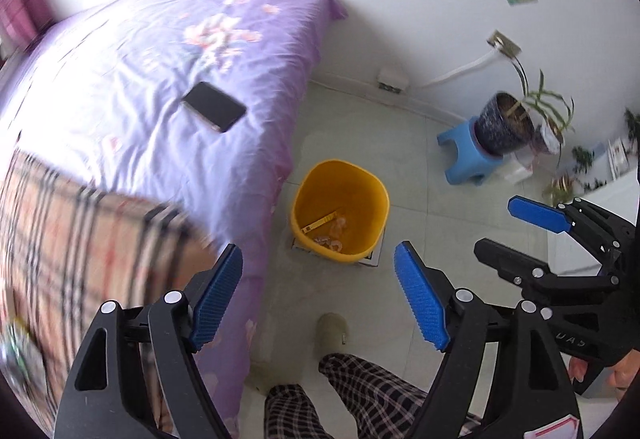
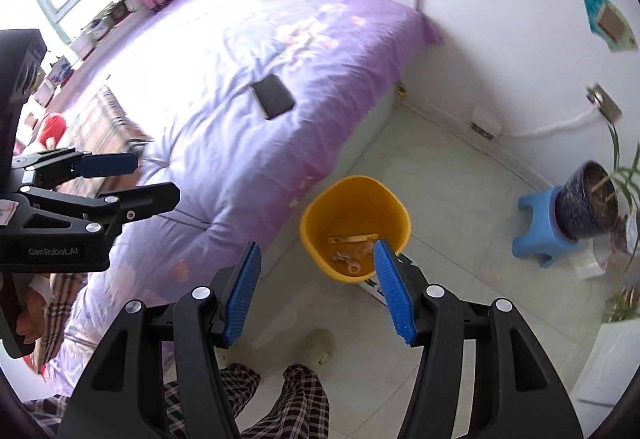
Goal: Collect trash
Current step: 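Move both tools back toward the remaining trash on the plaid cloth, then grasp the yellow-green snack bag with left tool while right tool grasps the foil packet, then carry the snack bag and foil packet with both tools over the yellow bin, then open both tools to drop the snack bag and foil packet into the bin, then move both tools back to the trash on the plaid cloth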
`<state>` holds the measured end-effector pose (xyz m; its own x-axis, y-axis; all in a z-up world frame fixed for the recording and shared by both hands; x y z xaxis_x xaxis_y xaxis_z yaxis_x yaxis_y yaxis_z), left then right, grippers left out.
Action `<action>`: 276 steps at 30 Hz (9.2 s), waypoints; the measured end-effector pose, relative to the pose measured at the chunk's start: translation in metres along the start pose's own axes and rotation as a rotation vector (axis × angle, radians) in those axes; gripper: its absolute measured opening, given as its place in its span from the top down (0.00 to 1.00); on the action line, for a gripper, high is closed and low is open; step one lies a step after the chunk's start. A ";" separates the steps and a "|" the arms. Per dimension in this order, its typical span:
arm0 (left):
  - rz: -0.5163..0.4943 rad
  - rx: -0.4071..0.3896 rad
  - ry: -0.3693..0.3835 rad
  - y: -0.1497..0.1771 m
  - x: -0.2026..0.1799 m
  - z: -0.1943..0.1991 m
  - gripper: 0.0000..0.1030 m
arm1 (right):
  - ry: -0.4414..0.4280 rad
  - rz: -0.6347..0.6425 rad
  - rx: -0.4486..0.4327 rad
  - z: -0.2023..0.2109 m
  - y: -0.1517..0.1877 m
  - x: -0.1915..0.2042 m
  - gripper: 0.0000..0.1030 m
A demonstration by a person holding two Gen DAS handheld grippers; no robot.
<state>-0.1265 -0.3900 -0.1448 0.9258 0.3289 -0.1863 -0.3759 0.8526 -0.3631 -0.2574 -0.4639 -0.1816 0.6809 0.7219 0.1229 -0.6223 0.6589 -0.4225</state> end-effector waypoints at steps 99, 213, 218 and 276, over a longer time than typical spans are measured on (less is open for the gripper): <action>0.752 -0.144 -0.315 0.247 0.412 0.142 0.60 | -0.224 0.548 -0.042 -0.081 -0.002 0.442 0.33; -0.163 0.385 0.022 -0.031 -0.028 -0.271 0.36 | -0.005 -0.077 0.236 -0.261 0.042 -0.125 0.25; -0.165 0.357 0.026 -0.032 -0.027 -0.247 0.36 | -0.004 -0.076 0.213 -0.235 0.040 -0.115 0.25; 0.681 -0.223 -0.339 0.216 0.304 0.136 0.25 | -0.333 0.473 -0.132 -0.001 -0.041 0.327 0.23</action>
<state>0.0797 -0.0507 -0.1559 0.4377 0.8852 -0.1577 -0.8296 0.3300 -0.4504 -0.0087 -0.2548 -0.1248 0.1701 0.9723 0.1602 -0.7607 0.2329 -0.6059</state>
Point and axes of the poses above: each gripper's, at about its wrist camera, not at the fingertips, and z roughly against the way its jaws point, x to its left, y to its underside, the point moved 6 cm from there along -z, roughly the way its jaws point, and after that the axes turned 2 degrees about y, right-handed, at the moved point
